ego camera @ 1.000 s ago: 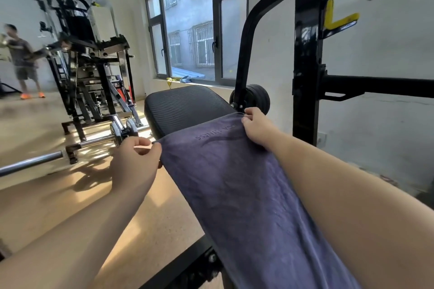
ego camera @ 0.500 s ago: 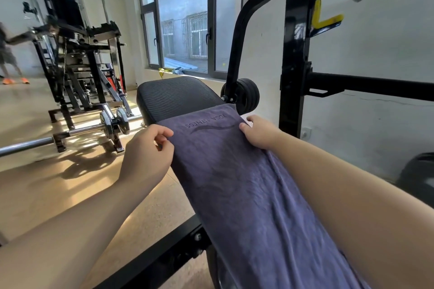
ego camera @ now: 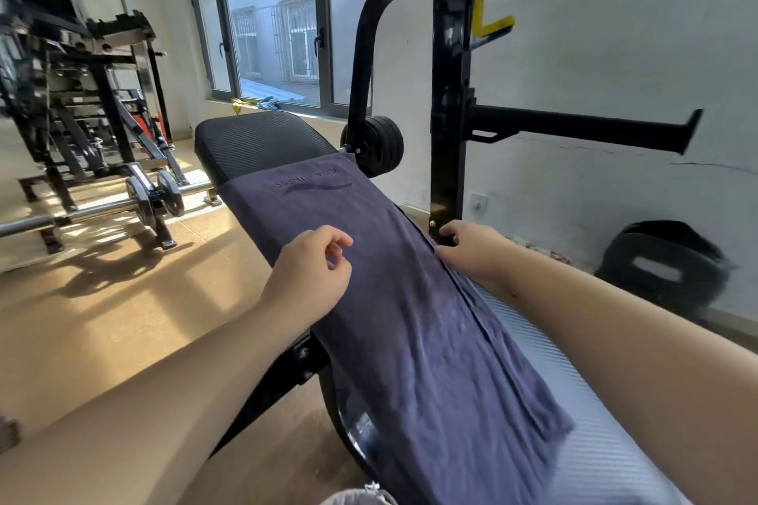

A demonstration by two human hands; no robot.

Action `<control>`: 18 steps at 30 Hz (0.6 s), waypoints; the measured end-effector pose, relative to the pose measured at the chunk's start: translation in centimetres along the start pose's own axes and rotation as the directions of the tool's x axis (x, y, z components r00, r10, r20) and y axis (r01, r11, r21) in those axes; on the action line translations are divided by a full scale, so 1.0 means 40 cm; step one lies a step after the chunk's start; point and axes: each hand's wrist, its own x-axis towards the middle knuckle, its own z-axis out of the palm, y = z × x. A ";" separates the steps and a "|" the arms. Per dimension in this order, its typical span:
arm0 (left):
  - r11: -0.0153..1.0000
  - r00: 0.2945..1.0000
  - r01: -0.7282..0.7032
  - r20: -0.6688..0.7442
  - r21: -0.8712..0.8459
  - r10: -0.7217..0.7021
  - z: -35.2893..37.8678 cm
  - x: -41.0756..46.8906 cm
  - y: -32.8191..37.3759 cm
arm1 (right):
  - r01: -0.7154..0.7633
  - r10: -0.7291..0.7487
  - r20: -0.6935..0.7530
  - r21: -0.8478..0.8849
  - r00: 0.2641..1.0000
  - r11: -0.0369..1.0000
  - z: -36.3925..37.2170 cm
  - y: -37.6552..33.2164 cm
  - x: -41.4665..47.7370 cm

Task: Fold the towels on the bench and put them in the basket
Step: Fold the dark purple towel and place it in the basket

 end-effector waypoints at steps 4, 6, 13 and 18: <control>0.998 0.992 -0.066 0.112 -0.012 0.067 0.054 -0.067 0.053 | -0.046 0.049 0.055 -0.053 0.997 0.998 0.023 0.077 -0.109; 0.994 0.978 -0.106 0.179 -0.029 0.109 0.079 -0.106 0.079 | -0.072 0.076 0.081 -0.060 0.994 0.996 0.042 0.116 -0.157; 0.970 0.902 -0.224 0.357 -0.093 0.242 0.143 -0.217 0.133 | -0.130 0.135 0.098 -0.053 0.986 0.990 0.111 0.209 -0.286; 0.948 0.849 -0.311 0.428 -0.071 0.310 0.173 -0.276 0.146 | -0.121 0.127 0.056 -0.102 0.990 0.987 0.160 0.248 -0.338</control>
